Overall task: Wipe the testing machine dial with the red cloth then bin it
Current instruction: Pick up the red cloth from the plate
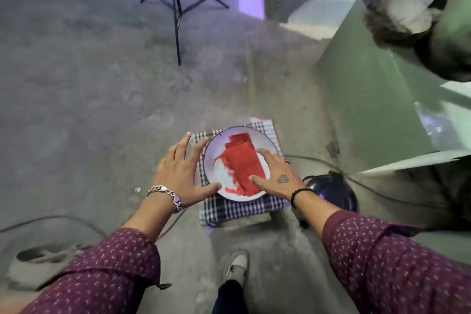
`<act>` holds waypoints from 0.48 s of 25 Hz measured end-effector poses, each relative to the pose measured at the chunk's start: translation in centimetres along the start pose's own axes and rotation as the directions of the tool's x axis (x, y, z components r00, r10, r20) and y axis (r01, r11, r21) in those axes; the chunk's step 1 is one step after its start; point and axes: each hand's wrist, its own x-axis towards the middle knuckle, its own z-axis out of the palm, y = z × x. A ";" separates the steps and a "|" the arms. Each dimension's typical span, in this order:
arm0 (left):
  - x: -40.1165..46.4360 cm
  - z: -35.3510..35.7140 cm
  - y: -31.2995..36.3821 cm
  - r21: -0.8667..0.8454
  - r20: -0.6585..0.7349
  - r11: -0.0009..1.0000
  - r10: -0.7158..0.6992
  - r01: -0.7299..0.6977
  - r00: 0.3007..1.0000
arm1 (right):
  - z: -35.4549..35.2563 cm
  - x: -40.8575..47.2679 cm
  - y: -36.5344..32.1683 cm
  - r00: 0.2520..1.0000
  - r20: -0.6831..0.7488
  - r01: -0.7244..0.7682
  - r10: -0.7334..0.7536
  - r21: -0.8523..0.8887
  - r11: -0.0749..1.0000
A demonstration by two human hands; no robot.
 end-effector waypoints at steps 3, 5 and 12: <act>1.7 3.3 -2.3 -0.009 0.015 0.999 -0.031 0.031 0.999 | 4.2 4.9 0.3 0.995 0.048 -0.098 0.093 0.116 0.988; 2.7 5.0 -2.7 -0.010 0.018 0.999 -0.038 0.038 0.999 | 6.5 7.4 0.2 0.980 -0.009 -0.199 0.201 0.100 0.975; 4.9 5.1 -1.4 -0.020 -0.010 1.000 0.017 -0.017 1.000 | 6.6 9.8 0.0 0.945 -0.099 -0.239 0.312 0.444 0.864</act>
